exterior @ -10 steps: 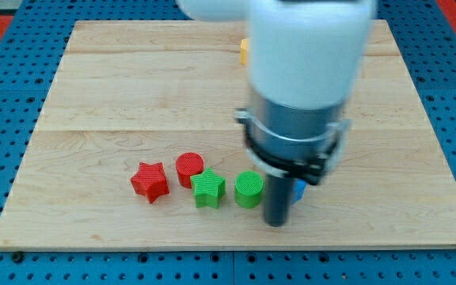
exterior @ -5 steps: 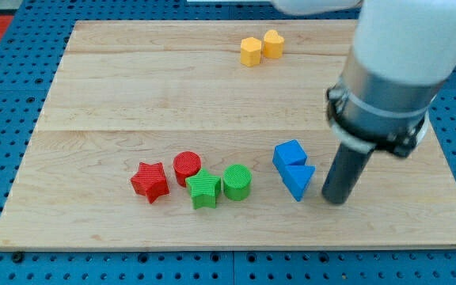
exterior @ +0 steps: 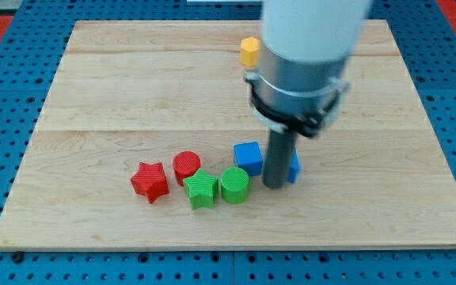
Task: Move the blue blocks towards the center of the board
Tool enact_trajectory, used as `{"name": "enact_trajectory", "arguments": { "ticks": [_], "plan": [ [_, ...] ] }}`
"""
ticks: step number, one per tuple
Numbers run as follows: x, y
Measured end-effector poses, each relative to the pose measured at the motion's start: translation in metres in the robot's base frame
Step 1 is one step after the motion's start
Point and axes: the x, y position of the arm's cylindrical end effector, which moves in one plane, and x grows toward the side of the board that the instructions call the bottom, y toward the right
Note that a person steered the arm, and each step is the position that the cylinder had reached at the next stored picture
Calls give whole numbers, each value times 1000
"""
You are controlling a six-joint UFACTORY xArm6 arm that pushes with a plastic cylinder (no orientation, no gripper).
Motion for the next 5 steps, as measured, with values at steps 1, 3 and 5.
{"name": "enact_trajectory", "arguments": {
  "ticks": [1,3,5],
  "plan": [
    [-15,-26],
    [-67,-77],
    [-31,56]
  ]
}}
